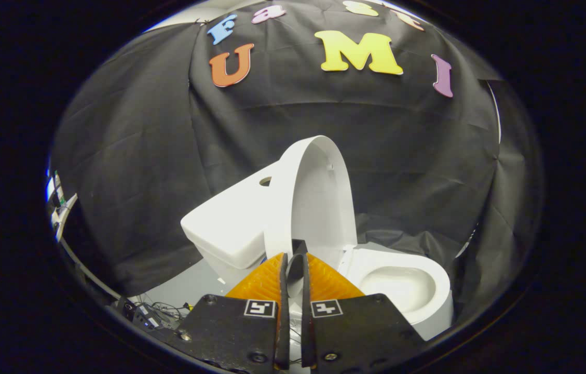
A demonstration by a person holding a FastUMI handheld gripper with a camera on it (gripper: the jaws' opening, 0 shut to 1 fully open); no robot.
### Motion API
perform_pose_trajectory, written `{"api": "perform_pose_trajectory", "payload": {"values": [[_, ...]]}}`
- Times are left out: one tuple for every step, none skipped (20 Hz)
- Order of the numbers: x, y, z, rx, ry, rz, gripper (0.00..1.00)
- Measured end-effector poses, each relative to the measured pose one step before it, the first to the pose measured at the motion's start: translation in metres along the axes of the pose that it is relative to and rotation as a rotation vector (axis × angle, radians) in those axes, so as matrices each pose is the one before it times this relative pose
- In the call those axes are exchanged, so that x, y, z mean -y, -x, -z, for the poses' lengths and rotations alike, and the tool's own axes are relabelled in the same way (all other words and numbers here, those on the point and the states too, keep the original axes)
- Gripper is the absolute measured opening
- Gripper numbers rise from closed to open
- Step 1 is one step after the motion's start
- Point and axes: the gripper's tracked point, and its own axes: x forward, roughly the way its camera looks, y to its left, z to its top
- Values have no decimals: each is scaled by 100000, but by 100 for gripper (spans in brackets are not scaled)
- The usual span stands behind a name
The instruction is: Open the toilet lid.
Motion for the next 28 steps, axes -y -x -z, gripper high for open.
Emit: {"api": "perform_pose_trajectory", "payload": {"values": [[3, -31, -59, 477, 1260, 294, 12], [-286, -70, 236, 118, 1762, -1006, 13], [-303, -203, 121, 151, 2094, -1281, 19], [-117, -63, 483, -1045, 1945, -1381, 24], [-222, -145, 668, -2434, 1361, -1397, 29], [-159, 174, 642, -1405, 781, -1445, 34], [-11, 227, 449, -485, -4, -1210, 42], [-216, 302, 450, -294, -662, -2166, 51], [155, 407, 14, 320, -1104, -821, 60], [81, 413, -192, 709, -1178, -375, 63], [316, 520, -275, 1189, -1203, 40, 66], [483, 572, -215, 1506, -1265, 484, 66], [573, 613, -339, 1501, -1212, 366, 66], [525, 683, -366, 1502, -1219, 513, 66], [773, 722, -465, 1538, -862, 500, 66], [924, 772, -325, 1548, -664, 1025, 66], [1043, 737, -445, 1654, -664, 1345, 66], [1052, 773, -321, 1870, -960, 1549, 66], [1206, 782, -491, 1857, -1086, 1633, 66], [1063, 705, -233, 1698, -1259, 1920, 65], [1203, 748, -326, 1625, -871, 1844, 65], [1269, 743, -308, 1719, -937, 2039, 65], [1113, 700, -340, 1486, -1030, 1233, 65], [913, 793, -291, 1646, -1176, 1120, 65], [981, 810, -441, 1703, -831, 1100, 63], [901, 731, -355, 1777, -561, 886, 62], [921, 728, -416, 1643, 49, 917, 62], [886, 790, -272, 1825, 400, 922, 62]]}}
